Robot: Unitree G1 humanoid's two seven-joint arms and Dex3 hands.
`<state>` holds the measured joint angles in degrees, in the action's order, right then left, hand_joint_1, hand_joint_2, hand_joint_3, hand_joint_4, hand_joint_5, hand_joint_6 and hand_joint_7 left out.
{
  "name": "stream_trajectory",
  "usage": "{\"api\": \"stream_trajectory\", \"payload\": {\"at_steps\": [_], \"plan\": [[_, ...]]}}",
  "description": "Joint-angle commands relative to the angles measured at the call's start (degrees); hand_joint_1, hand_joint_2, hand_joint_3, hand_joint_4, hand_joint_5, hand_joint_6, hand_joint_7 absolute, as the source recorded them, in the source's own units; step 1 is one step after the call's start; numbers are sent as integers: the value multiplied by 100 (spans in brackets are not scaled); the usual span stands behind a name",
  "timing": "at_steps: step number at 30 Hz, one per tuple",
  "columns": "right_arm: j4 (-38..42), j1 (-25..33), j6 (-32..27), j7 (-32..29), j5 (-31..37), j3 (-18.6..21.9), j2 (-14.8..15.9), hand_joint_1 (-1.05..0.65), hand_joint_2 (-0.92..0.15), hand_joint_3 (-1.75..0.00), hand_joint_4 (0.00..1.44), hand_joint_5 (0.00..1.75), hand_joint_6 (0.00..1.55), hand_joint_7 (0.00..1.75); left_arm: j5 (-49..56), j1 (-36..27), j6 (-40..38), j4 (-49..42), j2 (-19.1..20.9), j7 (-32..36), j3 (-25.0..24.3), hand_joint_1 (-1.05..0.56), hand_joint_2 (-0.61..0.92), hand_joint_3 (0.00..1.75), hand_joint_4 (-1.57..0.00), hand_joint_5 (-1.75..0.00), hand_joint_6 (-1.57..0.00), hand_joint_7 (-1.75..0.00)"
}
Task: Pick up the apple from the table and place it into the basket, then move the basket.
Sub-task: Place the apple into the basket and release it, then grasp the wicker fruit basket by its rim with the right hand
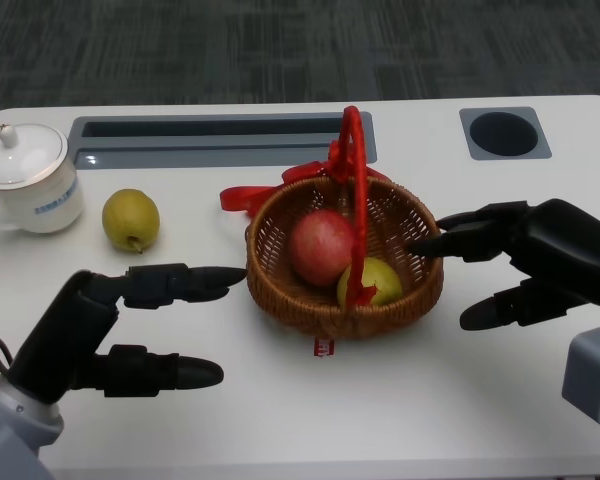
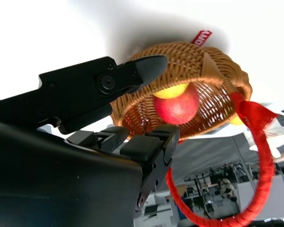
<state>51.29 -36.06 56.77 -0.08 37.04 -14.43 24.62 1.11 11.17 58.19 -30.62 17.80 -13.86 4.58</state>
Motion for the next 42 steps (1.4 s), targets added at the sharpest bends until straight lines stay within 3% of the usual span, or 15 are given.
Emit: {"api": "stream_trajectory", "payload": {"at_steps": [1,14,24,33,42], "plan": [[355,-368,-126,-290,238,-259,67,-63,-86,-1,50,0,59,1,103,-80,45,51,9,15,-78,-48,68,0,-102,-2,-88,-2],[988,-1273,-500,-834,939,-1335,-203,-68,-88,-1,53,1,62,0,249,-172,-95,361,-128,43,-98,-44,65,0,-105,-2,-92,-2],[1002,-1481,-701,-1042,1189,-1923,-329,-69,-89,0,53,0,62,0,242,-209,-129,460,-195,25,-90,-38,62,0,-106,-2,-94,-2],[518,-1457,-520,-1509,1188,-1942,26,-68,-87,0,55,1,64,1,235,-223,-213,551,-199,12,-96,-38,61,0,-108,-2,-95,-2],[-303,-1313,-427,-1107,898,-1684,381,-62,-86,0,53,1,62,1,242,-200,-348,646,-202,-3,-80,-36,59,0,-108,-2,-96,-1]]}}
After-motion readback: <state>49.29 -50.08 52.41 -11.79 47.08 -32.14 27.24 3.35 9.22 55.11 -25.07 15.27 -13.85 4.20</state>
